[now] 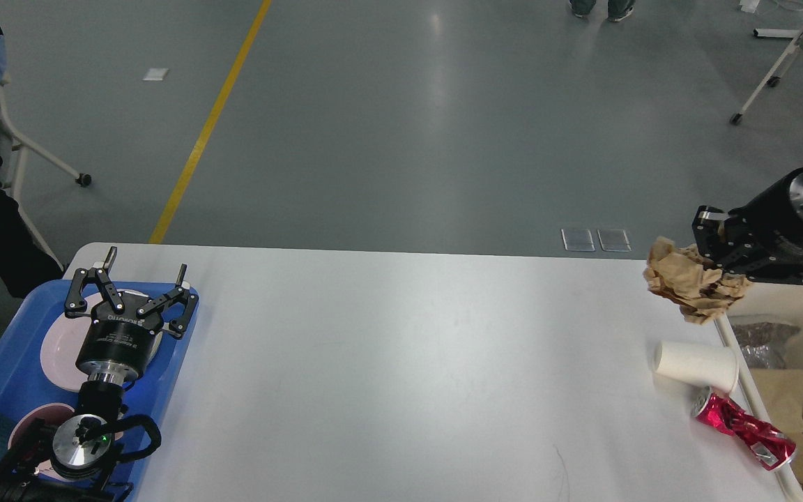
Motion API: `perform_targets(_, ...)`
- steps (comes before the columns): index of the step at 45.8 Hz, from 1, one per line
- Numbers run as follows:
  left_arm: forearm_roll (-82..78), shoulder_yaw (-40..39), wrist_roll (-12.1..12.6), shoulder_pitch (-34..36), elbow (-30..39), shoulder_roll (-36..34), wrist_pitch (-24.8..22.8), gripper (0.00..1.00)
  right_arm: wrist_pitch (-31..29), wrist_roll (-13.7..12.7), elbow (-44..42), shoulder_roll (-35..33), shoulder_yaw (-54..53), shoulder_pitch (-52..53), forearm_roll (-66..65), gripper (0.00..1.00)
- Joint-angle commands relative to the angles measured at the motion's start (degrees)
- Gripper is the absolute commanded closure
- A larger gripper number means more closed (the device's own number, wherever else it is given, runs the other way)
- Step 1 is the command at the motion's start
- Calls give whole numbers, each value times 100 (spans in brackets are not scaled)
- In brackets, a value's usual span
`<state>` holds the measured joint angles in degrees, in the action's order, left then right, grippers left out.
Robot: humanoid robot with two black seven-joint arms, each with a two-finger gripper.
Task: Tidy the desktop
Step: 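Lift the crumpled paper and drop it into the white bin, then raise the right gripper out of the bin toward the red can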
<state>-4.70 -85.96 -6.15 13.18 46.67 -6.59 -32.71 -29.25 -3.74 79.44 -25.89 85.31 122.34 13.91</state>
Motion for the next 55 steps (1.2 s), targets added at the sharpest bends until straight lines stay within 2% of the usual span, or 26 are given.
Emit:
perform_targets(1,4,0,0,0,0,0,1,4,69,-57,-1095,-653,-23,-991,-73,100)
perform_targets(9,5,0,0,0,0,0,1,4,209,-57,-2590,-874,-312,-2705,24,100)
perform_targets(18,-4,0,0,0,0,0,1,4,753,-83,-4786,-900,-1691,-5384,24,100)
perform_targets(23,-4,0,0,0,0,0,1,4,991,-127,-6166,-681,-2430,-6906,24,100)
perform_targets(28,-4,0,0,0,0,0,1,4,1088,-171,-7055,-338,-2993,-7751,15,100)
perform_targets(33,4,0,0,0,0,0,1,4,1395,-162,-7320,-259,-3117,-8217,15,100)
perform_targets(40,-4,0,0,0,0,0,1,4,2239,-180,-7338,-30,-3134,-8736,6,100)
perform_targets(50,5,0,0,0,0,0,1,4,2468,-215,-7329,110,-3161,-8850,15,100)
perform_targets(52,-4,0,0,0,0,0,1,4,2599,-206,-7338,137,-3161,-8877,15,73)
perform_targets(55,5,0,0,0,0,0,1,4,2933,-180,-7329,180,-3170,-8886,15,21)
